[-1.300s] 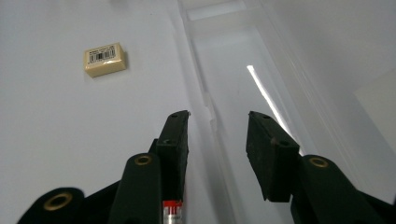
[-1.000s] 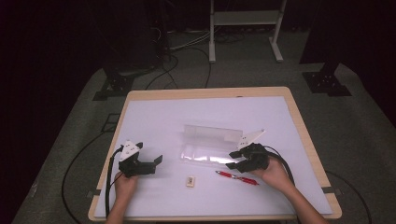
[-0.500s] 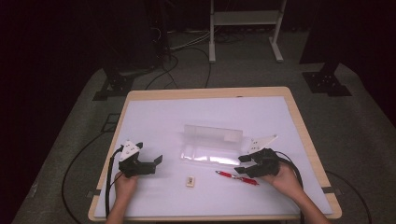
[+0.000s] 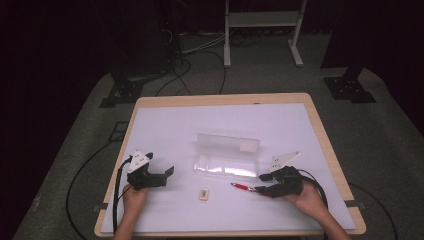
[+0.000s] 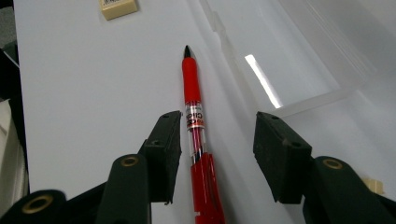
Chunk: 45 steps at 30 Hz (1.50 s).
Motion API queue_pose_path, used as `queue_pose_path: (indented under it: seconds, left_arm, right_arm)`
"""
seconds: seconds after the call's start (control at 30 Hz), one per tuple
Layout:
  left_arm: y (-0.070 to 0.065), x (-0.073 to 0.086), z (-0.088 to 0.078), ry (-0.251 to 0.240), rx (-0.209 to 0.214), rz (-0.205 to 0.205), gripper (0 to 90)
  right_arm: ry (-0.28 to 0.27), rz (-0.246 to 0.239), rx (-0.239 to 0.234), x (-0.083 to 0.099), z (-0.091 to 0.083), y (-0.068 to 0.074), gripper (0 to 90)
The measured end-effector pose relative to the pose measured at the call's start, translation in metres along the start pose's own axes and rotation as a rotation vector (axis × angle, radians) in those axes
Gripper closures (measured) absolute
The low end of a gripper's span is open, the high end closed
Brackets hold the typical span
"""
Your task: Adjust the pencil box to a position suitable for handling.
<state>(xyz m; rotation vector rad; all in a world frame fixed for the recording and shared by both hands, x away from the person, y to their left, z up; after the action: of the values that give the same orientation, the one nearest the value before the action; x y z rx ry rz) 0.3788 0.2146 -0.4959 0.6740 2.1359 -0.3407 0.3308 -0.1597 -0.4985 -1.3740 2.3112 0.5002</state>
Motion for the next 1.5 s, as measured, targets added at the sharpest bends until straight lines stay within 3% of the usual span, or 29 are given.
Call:
queue_pose_path:
  seconds: [0.87,1.5]
  left_arm:
    - [0.000,0.000,0.000,0.002,-0.001,0.001,0.0]
    - [0.000,0.000,0.000,0.001,-0.001,0.000,0.0]
  right_arm:
    - [0.019,-0.013,0.010,0.012,0.008,0.009,51.8]
    - [0.046,-0.046,0.009,0.006,0.017,0.017,59.9]
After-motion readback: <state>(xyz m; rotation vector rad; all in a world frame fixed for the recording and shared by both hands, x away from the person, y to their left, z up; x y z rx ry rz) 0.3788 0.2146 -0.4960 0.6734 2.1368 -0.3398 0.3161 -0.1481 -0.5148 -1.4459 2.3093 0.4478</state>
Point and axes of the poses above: each handheld gripper's, and its own axes: z roughly forward along the jaws, x roughly out of its underside, y roughly to its left, the point moved 7 cm from there along z, roughly forward along the jaws, and after that the axes turned 12 degrees about y, right-handed, at the moved point
